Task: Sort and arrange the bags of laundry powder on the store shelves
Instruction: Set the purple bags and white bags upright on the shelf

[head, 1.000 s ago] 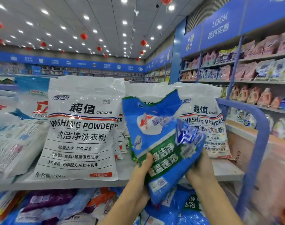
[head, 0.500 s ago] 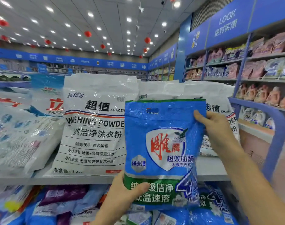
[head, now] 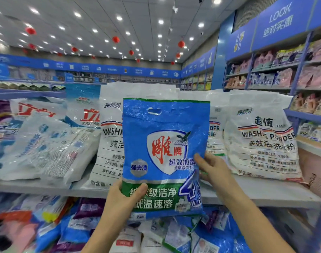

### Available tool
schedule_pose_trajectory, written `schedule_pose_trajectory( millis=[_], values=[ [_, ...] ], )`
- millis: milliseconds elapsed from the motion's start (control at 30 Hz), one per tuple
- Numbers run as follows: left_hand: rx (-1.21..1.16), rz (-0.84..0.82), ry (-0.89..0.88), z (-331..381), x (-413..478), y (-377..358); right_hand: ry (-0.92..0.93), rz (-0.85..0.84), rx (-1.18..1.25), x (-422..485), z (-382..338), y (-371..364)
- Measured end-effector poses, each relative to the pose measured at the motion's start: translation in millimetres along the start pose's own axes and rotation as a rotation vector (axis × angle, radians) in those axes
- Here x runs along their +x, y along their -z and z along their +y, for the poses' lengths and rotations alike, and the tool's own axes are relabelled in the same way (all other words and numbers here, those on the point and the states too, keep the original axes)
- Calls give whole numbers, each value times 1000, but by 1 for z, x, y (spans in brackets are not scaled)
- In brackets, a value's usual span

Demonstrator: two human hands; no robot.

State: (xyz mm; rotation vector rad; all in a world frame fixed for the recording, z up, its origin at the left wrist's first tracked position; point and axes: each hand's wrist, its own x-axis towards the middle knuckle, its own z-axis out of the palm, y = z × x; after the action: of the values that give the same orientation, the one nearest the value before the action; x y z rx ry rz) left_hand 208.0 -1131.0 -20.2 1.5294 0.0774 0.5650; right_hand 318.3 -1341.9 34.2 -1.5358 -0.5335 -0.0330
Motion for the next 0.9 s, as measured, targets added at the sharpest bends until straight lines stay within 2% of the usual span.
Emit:
schedule_pose_trajectory(
  millis=[100, 267, 367, 500, 700, 900],
  values=[
    [58, 51, -27, 7, -3, 15, 69, 94, -19, 7, 4, -19],
    [49, 185, -36, 11, -16, 44, 116, 19, 207, 11, -1, -52],
    [54, 270, -41, 15, -29, 64, 65, -93, 316, 5, 6, -73],
    [154, 405, -84, 33, -55, 95, -43, -378, 271, -8, 23, -112],
    [372, 511, -109, 49, -105, 140, -119, -450, 271, -30, 53, -197],
    [518, 754, -32, 53, -159, 212, -549, -659, 590, -70, 62, -305]
  ],
)
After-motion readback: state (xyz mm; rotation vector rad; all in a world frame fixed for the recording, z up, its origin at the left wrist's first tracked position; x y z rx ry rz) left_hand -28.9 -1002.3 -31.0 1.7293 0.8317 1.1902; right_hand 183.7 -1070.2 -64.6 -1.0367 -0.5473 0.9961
